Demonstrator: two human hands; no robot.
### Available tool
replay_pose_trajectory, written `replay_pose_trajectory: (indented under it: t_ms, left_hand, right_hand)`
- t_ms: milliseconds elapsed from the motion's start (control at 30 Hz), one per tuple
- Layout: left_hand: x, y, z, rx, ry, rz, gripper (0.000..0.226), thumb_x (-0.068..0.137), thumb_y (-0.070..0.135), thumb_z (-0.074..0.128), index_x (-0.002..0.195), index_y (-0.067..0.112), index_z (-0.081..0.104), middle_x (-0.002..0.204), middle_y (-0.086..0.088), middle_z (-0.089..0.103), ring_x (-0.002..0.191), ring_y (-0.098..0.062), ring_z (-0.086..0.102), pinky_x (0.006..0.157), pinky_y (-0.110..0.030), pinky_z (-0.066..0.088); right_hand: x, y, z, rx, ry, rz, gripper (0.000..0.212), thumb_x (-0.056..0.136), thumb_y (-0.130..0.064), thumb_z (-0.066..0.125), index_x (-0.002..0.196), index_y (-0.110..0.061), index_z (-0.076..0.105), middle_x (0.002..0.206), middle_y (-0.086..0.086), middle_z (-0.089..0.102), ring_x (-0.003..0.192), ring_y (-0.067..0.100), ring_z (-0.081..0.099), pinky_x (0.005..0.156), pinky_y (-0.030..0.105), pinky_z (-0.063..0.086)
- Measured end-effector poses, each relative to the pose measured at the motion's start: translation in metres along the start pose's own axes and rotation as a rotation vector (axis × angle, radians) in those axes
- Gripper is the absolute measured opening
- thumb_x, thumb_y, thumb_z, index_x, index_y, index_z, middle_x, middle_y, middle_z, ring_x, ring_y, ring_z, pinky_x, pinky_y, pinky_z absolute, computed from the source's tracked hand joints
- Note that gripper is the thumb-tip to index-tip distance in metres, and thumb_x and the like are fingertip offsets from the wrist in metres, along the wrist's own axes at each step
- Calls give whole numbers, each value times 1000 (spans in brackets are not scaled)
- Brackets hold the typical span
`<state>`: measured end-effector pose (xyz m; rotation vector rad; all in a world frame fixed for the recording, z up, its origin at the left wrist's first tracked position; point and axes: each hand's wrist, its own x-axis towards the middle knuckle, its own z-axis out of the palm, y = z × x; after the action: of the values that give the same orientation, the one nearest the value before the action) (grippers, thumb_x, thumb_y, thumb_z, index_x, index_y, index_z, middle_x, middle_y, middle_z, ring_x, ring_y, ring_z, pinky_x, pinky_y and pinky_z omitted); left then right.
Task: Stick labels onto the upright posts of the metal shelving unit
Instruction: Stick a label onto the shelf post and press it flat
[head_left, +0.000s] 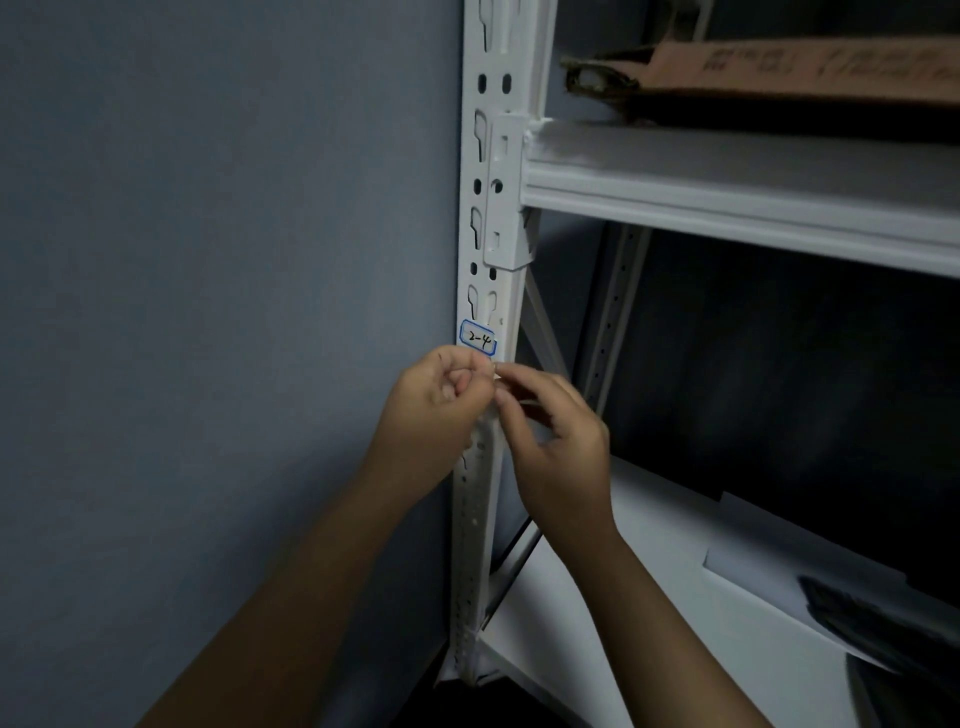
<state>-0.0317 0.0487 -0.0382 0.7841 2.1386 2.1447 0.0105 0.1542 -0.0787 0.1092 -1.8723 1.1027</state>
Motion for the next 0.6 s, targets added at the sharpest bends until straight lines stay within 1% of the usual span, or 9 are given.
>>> replay_pose_trajectory:
  t_ms: [100, 133, 200, 233, 300, 433, 467, 533, 600]
  left_hand:
    - [-6, 12, -6, 8, -73, -15, 11, 94, 9, 51, 87, 12, 59, 46, 9, 48, 39, -2, 39, 41, -16, 39]
    - [-7, 16, -7, 7, -84, -25, 12, 95, 10, 51, 86, 14, 59, 45, 9, 49, 39, -2, 39, 41, -17, 40]
    - [-11, 25, -10, -4, -108, -31, 12, 95, 11, 50, 87, 14, 59, 43, 9, 47, 39, -3, 38, 41, -17, 40]
    - [-14, 31, -12, -5, -121, -29, 12, 95, 11, 50, 87, 13, 59, 44, 9, 45, 39, -3, 38, 42, -17, 40]
    - [-18, 42, -15, -10, -149, -26, 14, 96, 11, 49, 88, 10, 60, 50, 6, 45, 40, -3, 38, 43, -17, 41]
    - [-27, 66, -22, 16, -189, -61, 16, 96, 11, 48, 90, 8, 63, 62, -8, 44, 41, -4, 39, 46, -18, 43]
    - [-29, 71, -24, 10, -191, -74, 16, 95, 10, 48, 89, 7, 63, 59, -7, 43, 40, -4, 39, 47, -19, 43]
    - [-32, 82, -27, -7, -189, -108, 15, 94, 11, 51, 88, 8, 64, 49, -1, 42, 38, -5, 40, 51, -23, 39]
    - [-34, 92, -29, -21, -172, -126, 14, 93, 13, 53, 85, 11, 65, 47, 3, 41, 38, -6, 41, 53, -25, 36]
  right_hand:
    - [-1, -12, -6, -15, 4, -54, 20, 89, -4, 65, 107, -8, 70, 100, -6, 65, 94, -1, 61, 84, 16, 50]
    - [0, -17, -9, -23, 1, -72, 20, 89, -4, 65, 107, -9, 70, 100, -5, 65, 94, 0, 61, 83, 18, 51]
    - [4, -25, -14, -45, -2, -107, 19, 88, -6, 66, 106, -10, 71, 99, -5, 65, 94, 4, 62, 82, 27, 54]
    - [7, -29, -17, -49, -6, -125, 19, 88, -7, 67, 105, -11, 72, 99, -5, 66, 93, 5, 63, 81, 31, 54]
    - [12, -39, -23, -68, -27, -171, 19, 87, -10, 69, 105, -11, 73, 98, -3, 66, 92, 7, 63, 78, 34, 54]
    - [23, -58, -35, -177, -46, -329, 14, 85, -16, 70, 97, -11, 76, 91, -1, 69, 84, 11, 65, 72, 34, 54]
    - [27, -64, -38, -200, -52, -362, 14, 86, -19, 70, 96, -11, 76, 90, -1, 70, 82, 13, 66, 70, 35, 55]
    - [34, -75, -44, -240, -73, -409, 17, 86, -24, 66, 93, -12, 77, 87, -1, 70, 80, 15, 66, 68, 35, 55]
    - [41, -88, -51, -278, -93, -441, 17, 86, -26, 66, 92, -13, 77, 87, -2, 71, 80, 16, 67, 67, 35, 55]
